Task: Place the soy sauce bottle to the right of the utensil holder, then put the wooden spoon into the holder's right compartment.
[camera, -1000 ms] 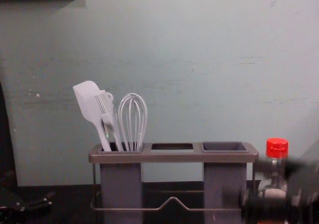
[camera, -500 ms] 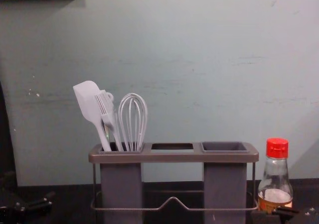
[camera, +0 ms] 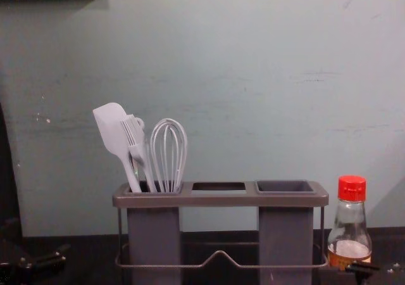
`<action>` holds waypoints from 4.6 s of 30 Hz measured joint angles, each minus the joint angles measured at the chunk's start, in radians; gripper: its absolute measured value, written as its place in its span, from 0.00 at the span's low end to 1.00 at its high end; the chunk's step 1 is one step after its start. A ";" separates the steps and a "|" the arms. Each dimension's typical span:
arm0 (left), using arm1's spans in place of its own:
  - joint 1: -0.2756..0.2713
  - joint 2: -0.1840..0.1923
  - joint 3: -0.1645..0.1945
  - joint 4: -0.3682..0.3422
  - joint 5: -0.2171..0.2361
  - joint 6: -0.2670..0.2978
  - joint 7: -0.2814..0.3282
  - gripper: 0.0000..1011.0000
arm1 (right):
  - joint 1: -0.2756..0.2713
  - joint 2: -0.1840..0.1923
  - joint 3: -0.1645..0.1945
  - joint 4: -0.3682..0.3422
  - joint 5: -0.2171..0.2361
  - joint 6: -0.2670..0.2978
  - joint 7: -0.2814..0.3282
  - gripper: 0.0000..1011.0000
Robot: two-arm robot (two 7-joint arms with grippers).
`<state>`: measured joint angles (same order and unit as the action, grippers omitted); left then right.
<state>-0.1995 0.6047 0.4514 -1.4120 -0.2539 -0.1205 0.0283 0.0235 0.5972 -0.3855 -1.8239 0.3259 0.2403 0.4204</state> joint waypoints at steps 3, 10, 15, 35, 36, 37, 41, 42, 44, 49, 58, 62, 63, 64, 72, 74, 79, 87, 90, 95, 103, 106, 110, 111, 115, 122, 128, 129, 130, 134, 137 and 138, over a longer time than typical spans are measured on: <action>0.000 0.000 0.000 0.000 0.000 0.000 0.000 0.99 | -0.007 -0.005 0.001 -0.010 -0.005 0.023 -0.018 0.99; 0.000 0.000 0.000 0.000 0.000 0.000 0.000 0.99 | -0.066 -0.060 0.025 -0.083 -0.021 0.144 -0.147 0.99; 0.000 0.000 0.000 0.000 0.000 0.000 0.000 0.99 | -0.115 -0.118 0.019 -0.156 -0.062 0.255 -0.260 0.99; 0.000 0.000 0.000 0.000 0.000 0.000 0.000 0.99 | -0.067 -0.349 -0.032 -0.183 -0.175 0.683 -0.457 0.99; 0.000 0.000 0.000 0.000 0.000 0.000 0.000 0.99 | -0.049 -0.359 -0.022 -0.169 -0.164 0.704 -0.443 0.99; 0.000 0.000 0.000 0.000 0.000 0.000 0.000 0.99 | -0.041 -0.362 -0.019 -0.163 -0.161 0.711 -0.437 0.99; 0.000 0.000 0.000 0.000 0.000 0.000 0.000 0.99 | 0.008 -0.378 -0.009 -0.128 -0.142 0.761 -0.401 0.99; 0.000 0.000 0.000 0.000 0.000 0.000 0.000 0.99 | 0.027 -0.382 -0.009 -0.116 -0.142 0.778 -0.394 0.99; 0.000 0.000 0.000 0.000 0.000 0.000 0.000 0.99 | 0.044 -0.386 -0.011 -0.103 -0.144 0.792 -0.388 0.99; 0.000 0.000 0.000 0.000 0.000 0.000 0.000 0.99 | 0.099 -0.395 -0.024 -0.058 -0.156 0.836 -0.371 0.99; 0.000 0.000 0.000 0.000 0.000 0.000 0.000 0.99 | 0.164 -0.408 -0.052 0.006 -0.182 0.873 -0.346 0.99; 0.000 0.000 0.000 0.000 0.000 0.000 0.000 0.99 | 0.178 -0.411 -0.064 0.023 -0.196 0.878 -0.340 0.99; 0.000 0.000 0.000 0.000 0.000 0.000 0.000 0.99 | 0.180 -0.412 -0.066 0.025 -0.199 0.878 -0.339 0.99; 0.000 0.000 0.000 0.000 0.000 0.000 0.000 0.99 | 0.182 -0.412 -0.067 0.028 -0.201 0.879 -0.339 0.99; 0.000 0.000 0.000 0.000 0.000 0.000 0.000 0.99 | 0.188 -0.414 -0.080 0.045 -0.224 0.880 -0.325 0.99; 0.000 0.000 0.000 0.000 0.000 0.000 0.000 0.99 | 0.188 -0.414 -0.082 0.050 -0.229 0.878 -0.321 0.99; 0.000 0.000 0.000 0.000 0.000 0.000 0.000 0.99 | 0.186 -0.413 -0.082 0.064 -0.240 0.869 -0.310 0.99; 0.000 0.000 0.000 0.000 0.000 0.000 0.000 0.99 | 0.181 -0.415 -0.087 0.069 -0.256 0.856 -0.295 0.99; 0.000 0.000 0.000 0.000 0.000 0.000 0.000 0.99 | 0.179 -0.419 -0.089 0.071 -0.262 0.854 -0.292 0.99; 0.000 0.000 0.000 0.000 0.000 0.000 0.000 0.99 | 0.174 -0.423 -0.086 0.075 -0.271 0.850 -0.286 0.99; 0.000 0.000 0.000 0.000 0.000 0.000 0.000 0.99 | 0.164 -0.436 -0.072 0.078 -0.286 0.841 -0.285 0.99; 0.000 0.000 0.000 0.000 0.000 0.000 0.000 0.99 | 0.160 -0.441 -0.067 0.079 -0.291 0.838 -0.284 0.99; 0.000 0.000 0.000 0.000 0.000 0.000 0.000 0.99 | 0.157 -0.448 -0.061 0.084 -0.300 0.830 -0.278 0.99; 0.000 0.000 0.000 0.000 0.000 0.000 0.000 0.99 | 0.157 -0.449 -0.060 0.085 -0.302 0.829 -0.278 0.99; 0.000 0.000 0.000 0.000 0.000 0.000 0.000 0.99 | 0.154 -0.454 -0.057 0.089 -0.310 0.825 -0.277 0.92; 0.000 0.000 0.000 0.000 0.000 0.000 0.000 0.99 | 0.146 -0.471 -0.041 0.096 -0.319 0.820 -0.276 0.83; 0.000 0.000 0.000 0.000 0.000 0.000 0.000 0.99 | 0.141 -0.478 -0.029 0.091 -0.326 0.819 -0.265 0.83; 0.000 0.000 0.000 0.000 0.000 0.000 0.000 0.99 | 0.138 -0.478 -0.025 0.080 -0.327 0.820 -0.262 0.83; 0.000 0.000 0.000 0.000 0.000 0.000 0.000 0.99 | 0.137 -0.477 -0.023 0.074 -0.328 0.820 -0.260 0.83; 0.000 0.000 0.000 0.000 0.000 0.000 0.000 0.99 | 0.129 -0.466 -0.017 0.033 -0.334 0.823 -0.248 0.83; 0.000 0.000 0.000 0.000 0.000 0.000 0.000 0.99 | 0.114 -0.448 -0.012 -0.015 -0.335 0.815 -0.230 0.83; 0.000 0.000 0.000 0.000 0.000 0.000 0.000 0.99 | 0.109 -0.442 -0.011 -0.028 -0.334 0.810 -0.225 0.83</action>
<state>-0.1995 0.6047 0.4514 -1.4120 -0.2539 -0.1205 0.0283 0.1329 0.1551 -0.3962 -1.8520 -0.0085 1.0505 0.1957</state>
